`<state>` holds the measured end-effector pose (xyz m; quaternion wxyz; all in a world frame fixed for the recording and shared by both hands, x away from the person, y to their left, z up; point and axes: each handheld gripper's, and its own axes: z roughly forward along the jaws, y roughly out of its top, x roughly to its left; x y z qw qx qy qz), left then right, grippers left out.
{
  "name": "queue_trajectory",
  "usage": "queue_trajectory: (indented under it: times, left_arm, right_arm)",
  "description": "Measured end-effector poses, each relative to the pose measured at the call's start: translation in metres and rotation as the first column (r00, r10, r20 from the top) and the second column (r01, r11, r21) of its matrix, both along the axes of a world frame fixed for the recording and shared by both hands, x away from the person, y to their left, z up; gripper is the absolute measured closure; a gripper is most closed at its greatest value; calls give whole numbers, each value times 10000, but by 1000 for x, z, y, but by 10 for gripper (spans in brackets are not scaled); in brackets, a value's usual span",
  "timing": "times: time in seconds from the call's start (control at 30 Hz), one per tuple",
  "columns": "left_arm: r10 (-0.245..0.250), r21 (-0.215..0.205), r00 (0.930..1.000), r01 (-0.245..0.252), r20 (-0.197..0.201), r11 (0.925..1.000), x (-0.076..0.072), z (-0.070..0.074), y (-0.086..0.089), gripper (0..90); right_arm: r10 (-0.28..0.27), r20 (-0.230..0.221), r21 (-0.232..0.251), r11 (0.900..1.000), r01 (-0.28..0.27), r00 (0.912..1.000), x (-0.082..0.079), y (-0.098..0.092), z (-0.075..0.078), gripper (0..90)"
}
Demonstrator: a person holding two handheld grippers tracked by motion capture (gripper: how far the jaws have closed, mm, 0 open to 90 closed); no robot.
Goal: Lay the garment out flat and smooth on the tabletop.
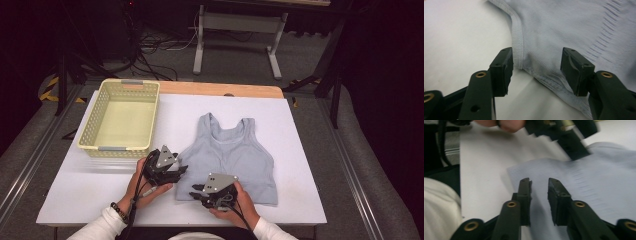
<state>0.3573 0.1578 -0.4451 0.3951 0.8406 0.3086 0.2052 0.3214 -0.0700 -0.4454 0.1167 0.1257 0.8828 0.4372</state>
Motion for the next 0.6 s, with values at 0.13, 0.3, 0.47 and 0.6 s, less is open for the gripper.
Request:
queue_trajectory:
  times: [0.13,0.3,0.47,0.6]
  left_arm:
    - [-190,-25,9998,190,19,9998,-6,1,0,401]
    - [-388,-67,9992,388,-21,9992,-16,3,0,359]
    - [-676,2,9976,676,-141,9977,-26,1,-2,323]
    - [-626,111,9973,630,-375,9980,-29,-3,-3,310]
  right_arm:
    - [-442,306,513,9978,426,9986,6,-16,10,658]
    - [-1473,542,1020,9847,1412,9876,26,-41,21,623]
    - [-2335,1189,924,9703,2234,9651,57,-71,33,646]
    - [-3693,1661,1125,9283,3545,9144,92,-99,43,624]
